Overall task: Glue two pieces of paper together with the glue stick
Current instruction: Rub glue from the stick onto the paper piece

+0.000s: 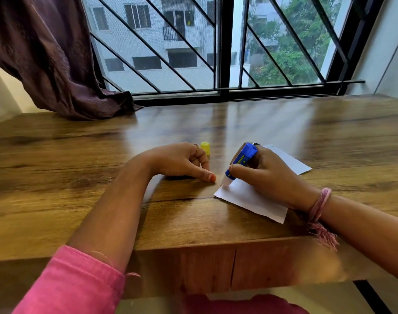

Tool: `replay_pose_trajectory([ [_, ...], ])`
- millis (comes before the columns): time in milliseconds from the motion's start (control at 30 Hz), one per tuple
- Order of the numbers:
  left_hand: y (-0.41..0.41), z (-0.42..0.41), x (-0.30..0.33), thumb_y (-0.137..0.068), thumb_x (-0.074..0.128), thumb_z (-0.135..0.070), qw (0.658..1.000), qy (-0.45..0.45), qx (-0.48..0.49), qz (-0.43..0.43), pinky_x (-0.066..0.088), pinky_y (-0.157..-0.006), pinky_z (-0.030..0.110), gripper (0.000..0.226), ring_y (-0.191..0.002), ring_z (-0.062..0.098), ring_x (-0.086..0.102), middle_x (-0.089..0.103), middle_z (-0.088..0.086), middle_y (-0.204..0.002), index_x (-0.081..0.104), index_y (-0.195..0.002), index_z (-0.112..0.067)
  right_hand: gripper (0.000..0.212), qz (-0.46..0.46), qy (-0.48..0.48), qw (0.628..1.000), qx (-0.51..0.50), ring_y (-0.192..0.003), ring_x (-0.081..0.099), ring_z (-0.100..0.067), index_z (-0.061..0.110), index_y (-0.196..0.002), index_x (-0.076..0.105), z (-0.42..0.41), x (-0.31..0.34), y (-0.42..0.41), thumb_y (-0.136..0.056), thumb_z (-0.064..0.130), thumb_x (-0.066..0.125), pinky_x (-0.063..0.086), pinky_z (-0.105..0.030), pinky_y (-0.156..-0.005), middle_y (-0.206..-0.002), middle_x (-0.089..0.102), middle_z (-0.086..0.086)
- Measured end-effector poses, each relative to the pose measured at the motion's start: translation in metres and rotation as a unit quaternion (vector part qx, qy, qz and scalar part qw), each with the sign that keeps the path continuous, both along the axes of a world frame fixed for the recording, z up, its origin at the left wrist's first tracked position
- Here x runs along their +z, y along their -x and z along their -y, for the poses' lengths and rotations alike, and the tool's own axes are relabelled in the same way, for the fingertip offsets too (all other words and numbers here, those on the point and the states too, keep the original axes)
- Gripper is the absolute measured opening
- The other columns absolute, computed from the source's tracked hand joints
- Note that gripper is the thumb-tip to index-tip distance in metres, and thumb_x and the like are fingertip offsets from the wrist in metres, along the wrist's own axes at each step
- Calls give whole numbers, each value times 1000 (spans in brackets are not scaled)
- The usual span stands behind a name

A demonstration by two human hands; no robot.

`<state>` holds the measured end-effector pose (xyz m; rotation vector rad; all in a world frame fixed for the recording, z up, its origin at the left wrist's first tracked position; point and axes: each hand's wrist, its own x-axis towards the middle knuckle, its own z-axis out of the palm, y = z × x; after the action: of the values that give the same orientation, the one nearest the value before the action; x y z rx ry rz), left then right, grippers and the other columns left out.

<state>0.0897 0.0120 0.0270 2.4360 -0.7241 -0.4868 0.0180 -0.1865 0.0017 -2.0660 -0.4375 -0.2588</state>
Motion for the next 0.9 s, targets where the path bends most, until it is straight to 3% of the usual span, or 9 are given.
replay_pose_trajectory([
  [133, 1, 1, 1, -75, 74, -42, 1000, -3, -1, -2, 35, -56, 19, 23, -47, -7, 50, 57, -21, -50, 65, -84, -23, 32, 3, 19, 1000, 22, -62, 48, -16, 1, -76, 60, -1, 0, 2, -70, 33, 62, 39, -36, -60, -70, 55, -19],
  [233, 2, 1, 1, -75, 74, -42, 1000, -3, 4, -4, 35, -56, 20, 23, -47, -7, 50, 57, -20, -51, 65, -85, -23, 31, 5, -3, 1000, 9, -62, 49, -15, 1, -76, 60, 1, 0, 0, -69, 31, 62, 40, -35, -62, -69, 55, -14],
  [400, 2, 1, 0, -74, 76, -42, 1000, 4, 6, 2, 36, -58, 20, 26, -49, -6, 49, 58, -15, -61, 67, -87, -20, 27, 25, 17, 999, 14, -65, 52, -29, 1, -78, 59, 1, -1, 0, -74, 26, 65, 42, -39, -62, -79, 60, -26],
  [500, 2, 1, 0, -73, 76, -42, 1000, 5, 8, 1, 36, -58, 20, 27, -50, -6, 50, 59, -14, -63, 67, -87, -21, 19, 29, 14, 999, 3, -61, 49, -18, 1, -78, 59, 3, -1, -2, -79, 18, 68, 39, -34, -59, -76, 59, -23],
  [600, 2, 1, 0, -74, 75, -42, 1000, 5, 7, 3, 37, -58, 20, 26, -50, -6, 50, 59, -14, -62, 66, -87, -22, 21, 30, 30, 999, 11, -63, 49, -20, 3, -76, 58, 3, -1, -1, -76, 22, 67, 40, -36, -60, -74, 58, -20],
  [700, 1, 0, 0, -74, 75, -43, 1000, 1, 2, 2, 37, -56, 19, 26, -50, -5, 49, 59, -15, -60, 67, -87, -22, 19, 30, 15, 999, -3, -58, 45, -11, 2, -78, 56, 4, -2, -3, -79, 18, 67, 37, -26, -55, -66, 52, -8],
  [800, 2, -1, 1, -74, 75, -44, 1000, -3, -7, -8, 40, -57, 19, 29, -53, -3, 52, 60, -14, -63, 68, -91, -22, 18, 27, 29, 999, 7, -60, 46, -13, 1, -79, 57, 4, -3, -3, -81, 16, 67, 37, -28, -57, -68, 53, -11],
  [900, 3, -1, 1, -75, 74, -45, 1000, -1, -7, -13, 39, -58, 19, 28, -55, -2, 52, 60, -15, -63, 68, -91, -22, 17, 28, 22, 999, -3, -55, 44, -9, 2, -79, 58, 4, -3, -4, -81, 17, 67, 36, -24, -55, -65, 52, -3],
])
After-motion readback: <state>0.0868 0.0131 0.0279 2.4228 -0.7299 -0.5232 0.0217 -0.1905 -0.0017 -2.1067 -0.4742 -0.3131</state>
